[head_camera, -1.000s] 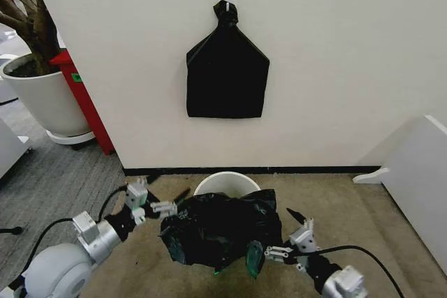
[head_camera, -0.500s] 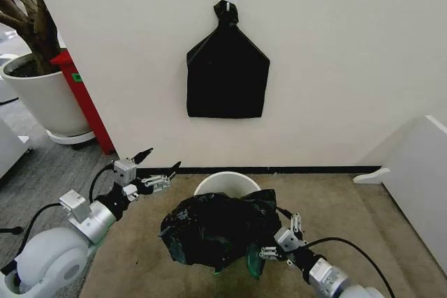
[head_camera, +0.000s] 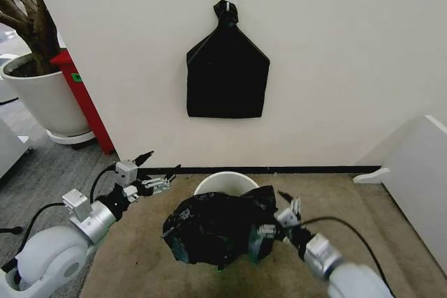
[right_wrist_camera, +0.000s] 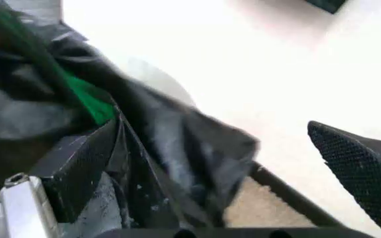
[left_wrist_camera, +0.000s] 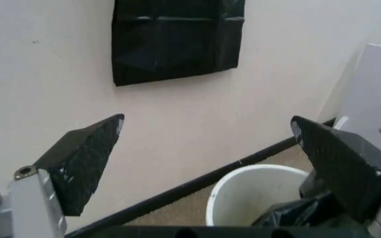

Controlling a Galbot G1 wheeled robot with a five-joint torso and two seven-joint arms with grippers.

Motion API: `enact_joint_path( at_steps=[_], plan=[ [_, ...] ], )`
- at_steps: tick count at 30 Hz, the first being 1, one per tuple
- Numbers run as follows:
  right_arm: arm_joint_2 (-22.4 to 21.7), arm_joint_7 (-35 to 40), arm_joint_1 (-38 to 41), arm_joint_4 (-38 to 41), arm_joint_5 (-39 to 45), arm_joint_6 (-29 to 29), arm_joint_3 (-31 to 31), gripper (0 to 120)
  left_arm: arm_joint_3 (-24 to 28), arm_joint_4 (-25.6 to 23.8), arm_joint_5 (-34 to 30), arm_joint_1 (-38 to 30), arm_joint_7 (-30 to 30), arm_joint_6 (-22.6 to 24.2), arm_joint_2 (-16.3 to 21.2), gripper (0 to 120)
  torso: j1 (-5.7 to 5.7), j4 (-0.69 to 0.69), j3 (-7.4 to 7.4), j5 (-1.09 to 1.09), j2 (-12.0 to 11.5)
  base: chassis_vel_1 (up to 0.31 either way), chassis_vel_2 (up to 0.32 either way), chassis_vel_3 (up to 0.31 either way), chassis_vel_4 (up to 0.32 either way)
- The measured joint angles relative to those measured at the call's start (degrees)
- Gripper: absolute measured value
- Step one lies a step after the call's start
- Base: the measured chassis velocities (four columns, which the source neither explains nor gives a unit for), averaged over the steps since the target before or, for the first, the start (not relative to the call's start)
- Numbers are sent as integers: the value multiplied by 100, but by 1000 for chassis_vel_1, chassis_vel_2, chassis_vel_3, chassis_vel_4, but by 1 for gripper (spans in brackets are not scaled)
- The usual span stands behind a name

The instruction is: Place the garbage bag over the trash bin.

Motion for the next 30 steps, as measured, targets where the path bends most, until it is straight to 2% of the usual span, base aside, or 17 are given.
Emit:
enact_joint_path(
  at_steps=[7,14,22,25,28,29,30],
  plan=[
    [-94,61,-38,123,426,-222,73,100,23,28,55,16,62,2,-64,100,0,0,0,0,-1,0,0,0,0],
    [-142,58,-1144,809,570,-139,164,100,52,82,87,5,167,7,-266,100,0,-2,-1,0,0,0,0,0,0],
    [-214,186,-1946,1568,1032,-100,370,100,30,153,116,15,176,8,-451,100,0,-3,-1,-1,0,0,0,0,0],
    [-495,371,-1782,1878,1993,-428,740,100,-17,96,184,124,-37,11,-605,100,0,-5,-1,-1,0,0,0,0,0],
    [-1219,718,-813,1873,3553,-1075,1048,100,-269,-167,220,376,-292,198,-777,100,0,-2,-1,3,0,0,0,0,0],
    [-1219,718,-813,1873,3553,-1075,1048,100,-269,-167,220,376,-292,198,-777,100,0,-2,-1,3,0,0,0,0,0],
    [-1483,845,-364,1784,4116,-1265,1066,100,-352,-255,222,436,-421,296,-825,100,0,0,-1,3,0,0,0,0,0]
  ],
)
